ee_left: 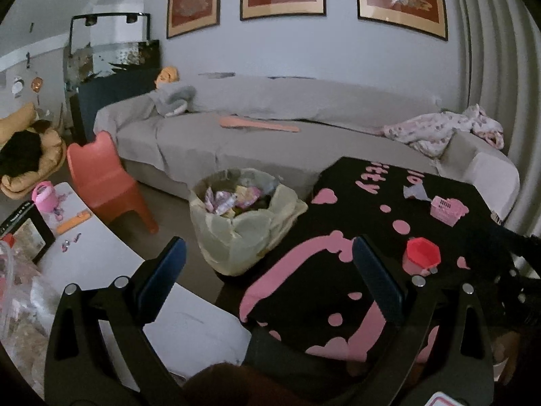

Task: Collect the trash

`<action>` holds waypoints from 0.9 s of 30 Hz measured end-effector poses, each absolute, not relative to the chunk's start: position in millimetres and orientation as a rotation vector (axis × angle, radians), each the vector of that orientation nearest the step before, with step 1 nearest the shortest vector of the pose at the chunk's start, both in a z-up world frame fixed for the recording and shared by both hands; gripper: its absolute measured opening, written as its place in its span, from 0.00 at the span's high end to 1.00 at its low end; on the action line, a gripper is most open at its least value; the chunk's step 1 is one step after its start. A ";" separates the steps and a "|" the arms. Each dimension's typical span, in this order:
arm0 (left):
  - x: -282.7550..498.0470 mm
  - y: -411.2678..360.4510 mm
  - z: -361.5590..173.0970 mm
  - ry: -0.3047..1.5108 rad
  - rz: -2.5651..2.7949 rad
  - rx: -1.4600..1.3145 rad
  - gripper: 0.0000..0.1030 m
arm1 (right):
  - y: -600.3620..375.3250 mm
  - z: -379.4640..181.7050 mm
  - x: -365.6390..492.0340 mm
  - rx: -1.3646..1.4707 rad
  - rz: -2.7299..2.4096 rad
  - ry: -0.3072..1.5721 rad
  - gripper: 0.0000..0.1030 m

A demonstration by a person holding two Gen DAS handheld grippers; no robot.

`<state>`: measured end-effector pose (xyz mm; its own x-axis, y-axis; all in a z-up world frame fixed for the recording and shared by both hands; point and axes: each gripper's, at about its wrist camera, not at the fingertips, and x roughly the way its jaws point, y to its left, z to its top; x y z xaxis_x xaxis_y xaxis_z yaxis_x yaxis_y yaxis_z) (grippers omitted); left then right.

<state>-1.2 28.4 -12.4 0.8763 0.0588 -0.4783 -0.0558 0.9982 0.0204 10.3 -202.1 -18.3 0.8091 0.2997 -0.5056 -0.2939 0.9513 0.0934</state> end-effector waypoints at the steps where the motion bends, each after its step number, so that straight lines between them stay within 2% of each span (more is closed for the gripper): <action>1: -3.0 29.0 -11.5 0.495 0.064 0.007 0.09 | -200.3 -17.2 9.5 0.007 0.318 0.539 0.32; 27: -9.2 31.8 -11.2 0.490 0.070 0.016 0.09 | -200.3 -15.1 9.8 0.018 0.317 0.541 0.32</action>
